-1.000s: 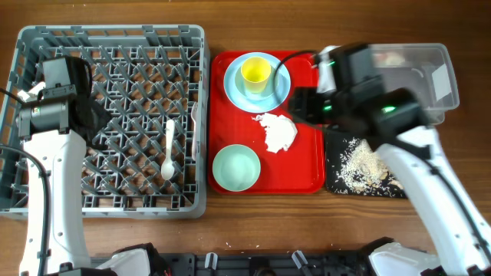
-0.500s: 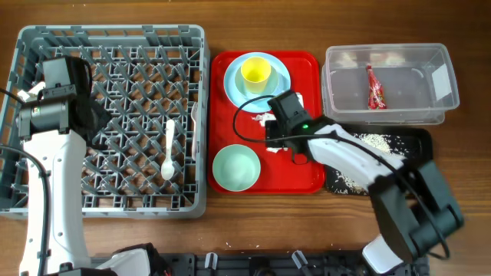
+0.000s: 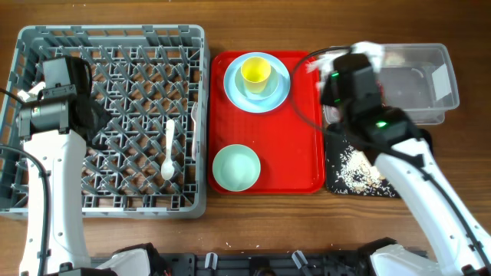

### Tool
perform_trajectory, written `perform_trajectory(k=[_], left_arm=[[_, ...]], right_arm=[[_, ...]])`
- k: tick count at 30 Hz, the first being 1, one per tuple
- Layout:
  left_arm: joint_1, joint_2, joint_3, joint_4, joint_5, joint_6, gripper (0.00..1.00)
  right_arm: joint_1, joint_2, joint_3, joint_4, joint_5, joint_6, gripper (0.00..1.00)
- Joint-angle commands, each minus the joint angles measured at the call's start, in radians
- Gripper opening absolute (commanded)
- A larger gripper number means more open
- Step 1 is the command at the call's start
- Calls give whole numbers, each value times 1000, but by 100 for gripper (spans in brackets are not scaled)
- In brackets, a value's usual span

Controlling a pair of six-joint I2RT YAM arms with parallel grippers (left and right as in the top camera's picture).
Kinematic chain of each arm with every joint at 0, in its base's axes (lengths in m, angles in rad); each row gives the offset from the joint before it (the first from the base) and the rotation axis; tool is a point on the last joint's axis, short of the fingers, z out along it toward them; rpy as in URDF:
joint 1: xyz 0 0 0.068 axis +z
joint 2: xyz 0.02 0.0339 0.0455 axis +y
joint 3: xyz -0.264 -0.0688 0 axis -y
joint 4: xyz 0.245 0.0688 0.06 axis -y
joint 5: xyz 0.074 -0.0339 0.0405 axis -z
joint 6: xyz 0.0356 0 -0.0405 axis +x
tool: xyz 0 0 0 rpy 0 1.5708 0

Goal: Sort waste into correct bins and load items into the dishwasher rack
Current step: 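Drop the tissue into the clear plastic bin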

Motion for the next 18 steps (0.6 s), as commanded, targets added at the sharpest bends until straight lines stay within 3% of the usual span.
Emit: perform_trajectory(k=[1,4,5,6,7,12,18], left_arm=[[5,-9,5,0,-9,-10,100],[5,-9,5,0,-9,-10,100],[5,-9,5,0,-9,-10,100],[5,-9,5,0,-9,-10,100],[5,-9,5,0,-9,-10,100],[5,-9,5,0,-9,-10,100],[5,-9,5,0,-9,-10,100]], right_arm=[[-127,58,-16,2,95,-3,19],[-222,151,-16,30,71,-4,21],[-245,185,-16,48,51,-13,28],[-267,219,-16,73,13,-45,68],[-282,232,-16,87,-13,-60,100],[-311,120,38,23,-27,-82,100],[-311,-344,66,-188,-143,-27,100]])
